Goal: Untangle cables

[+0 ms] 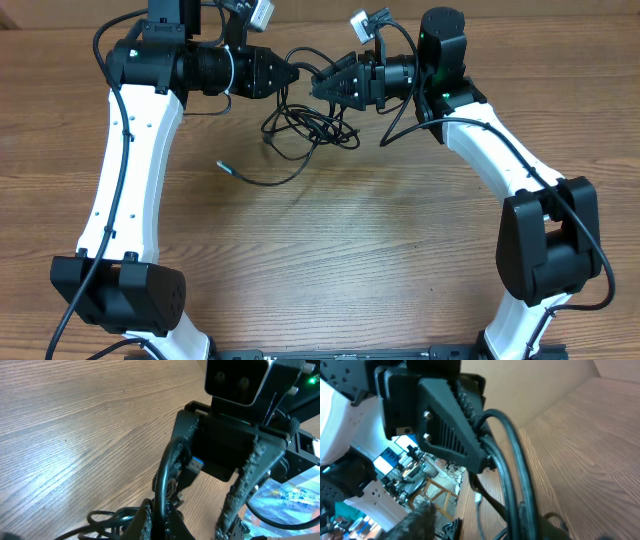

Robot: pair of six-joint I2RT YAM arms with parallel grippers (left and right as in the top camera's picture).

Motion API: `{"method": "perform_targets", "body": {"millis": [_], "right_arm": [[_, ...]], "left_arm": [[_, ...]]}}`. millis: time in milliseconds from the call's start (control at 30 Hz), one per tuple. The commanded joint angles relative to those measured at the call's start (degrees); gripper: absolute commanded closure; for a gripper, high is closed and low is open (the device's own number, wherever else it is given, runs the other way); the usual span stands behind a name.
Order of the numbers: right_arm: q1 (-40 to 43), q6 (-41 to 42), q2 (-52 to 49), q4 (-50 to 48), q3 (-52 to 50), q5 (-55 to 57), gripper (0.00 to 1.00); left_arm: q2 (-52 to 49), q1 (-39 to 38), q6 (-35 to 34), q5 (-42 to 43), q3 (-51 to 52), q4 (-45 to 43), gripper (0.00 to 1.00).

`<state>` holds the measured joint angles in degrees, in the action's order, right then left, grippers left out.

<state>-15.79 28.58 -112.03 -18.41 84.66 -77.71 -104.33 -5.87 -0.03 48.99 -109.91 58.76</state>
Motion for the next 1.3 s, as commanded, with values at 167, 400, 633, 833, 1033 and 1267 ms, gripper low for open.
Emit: {"method": "perform_targets", "body": {"millis": [167, 400, 633, 833, 1033, 1267], "right_arm": [[0.00, -0.17, 0.04, -0.37, -0.33, 1.01, 0.95], [-0.24, -0.20, 0.02, 1.16, -0.33, 0.98, 0.96], [-0.26, -0.20, 0.02, 1.81, -0.33, 1.01, 0.20], [0.98, -0.20, 0.04, 1.79, -0.33, 1.79, 0.00], [2.05, -2.32, 0.04, 0.11, -0.33, 4.42, 0.00], [2.05, -7.61, 0.04, -2.91, -0.33, 4.35, 0.04]], "left_arm": [[1.20, 0.57, -0.09, 0.09, -0.81, 0.11, 0.96], [1.20, 0.59, 0.07, -2.27, -0.81, -0.50, 0.96], [1.20, 0.59, 0.52, -4.61, -0.81, 0.07, 0.96], [1.20, 0.59, 4.87, -4.61, -0.81, 2.73, 0.96], [1.20, 0.17, 6.64, -4.42, -0.81, 4.90, 0.96], [1.20, -1.70, 10.78, -4.66, -0.81, 7.67, 0.96]]}}
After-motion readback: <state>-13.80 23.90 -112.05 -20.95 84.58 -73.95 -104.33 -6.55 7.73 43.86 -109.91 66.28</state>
